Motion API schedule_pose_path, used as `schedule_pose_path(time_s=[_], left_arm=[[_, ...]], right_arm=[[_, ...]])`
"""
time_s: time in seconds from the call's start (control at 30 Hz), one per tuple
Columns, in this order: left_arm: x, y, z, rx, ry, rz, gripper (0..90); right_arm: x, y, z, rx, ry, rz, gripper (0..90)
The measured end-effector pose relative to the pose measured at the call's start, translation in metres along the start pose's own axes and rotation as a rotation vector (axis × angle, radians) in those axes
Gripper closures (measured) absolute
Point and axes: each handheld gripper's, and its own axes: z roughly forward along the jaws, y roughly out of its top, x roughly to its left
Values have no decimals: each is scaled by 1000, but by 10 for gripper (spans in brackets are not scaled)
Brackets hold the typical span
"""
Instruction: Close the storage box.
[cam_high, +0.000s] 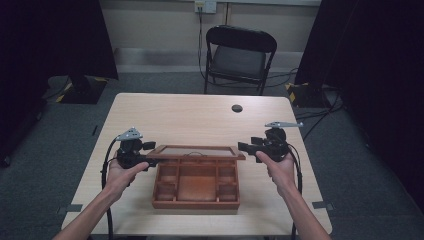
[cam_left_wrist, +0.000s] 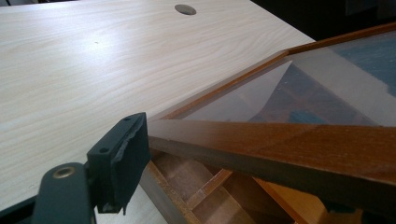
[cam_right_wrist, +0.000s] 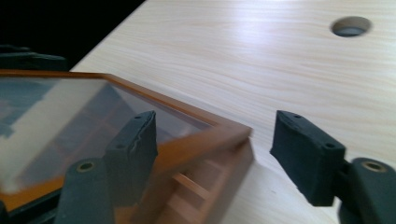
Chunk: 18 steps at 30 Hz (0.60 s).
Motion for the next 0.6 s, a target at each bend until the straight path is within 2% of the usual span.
schedule_pose_path(time_s=[0.07, 0.1, 0.17, 0.2, 0.33, 0.4, 0.43, 0.47, 0.6], left_arm=[[0, 0, 0, 3, 3, 2, 209], [0, -1, -1, 0, -1, 1, 208], [0, -2, -1, -2, -7, 0, 207], [0, -2, -1, -5, -9, -3, 201], [-2, -3, -2, -7, -6, 10, 204], [-3, -4, -3, -8, -11, 9, 201], [-3, -5, -3, -9, -8, 7, 198], [-4, -5, -3, -7, -6, 11, 198], [-5, -8, -3, -9, -2, 17, 191]], right_arm=[[6, 8, -2, -34, 41, -22, 311], [14, 19, -4, -52, 47, -46, 338], [17, 23, -4, -57, 57, -52, 362], [22, 29, -4, -57, 78, -64, 375], [42, 43, -1, -43, 152, -117, 424], [57, 46, 2, -43, 167, -145, 437], [69, 47, 6, -21, 213, -171, 439], [69, 47, 6, -21, 213, -171, 439], [91, 46, 12, 28, 277, -224, 498]])
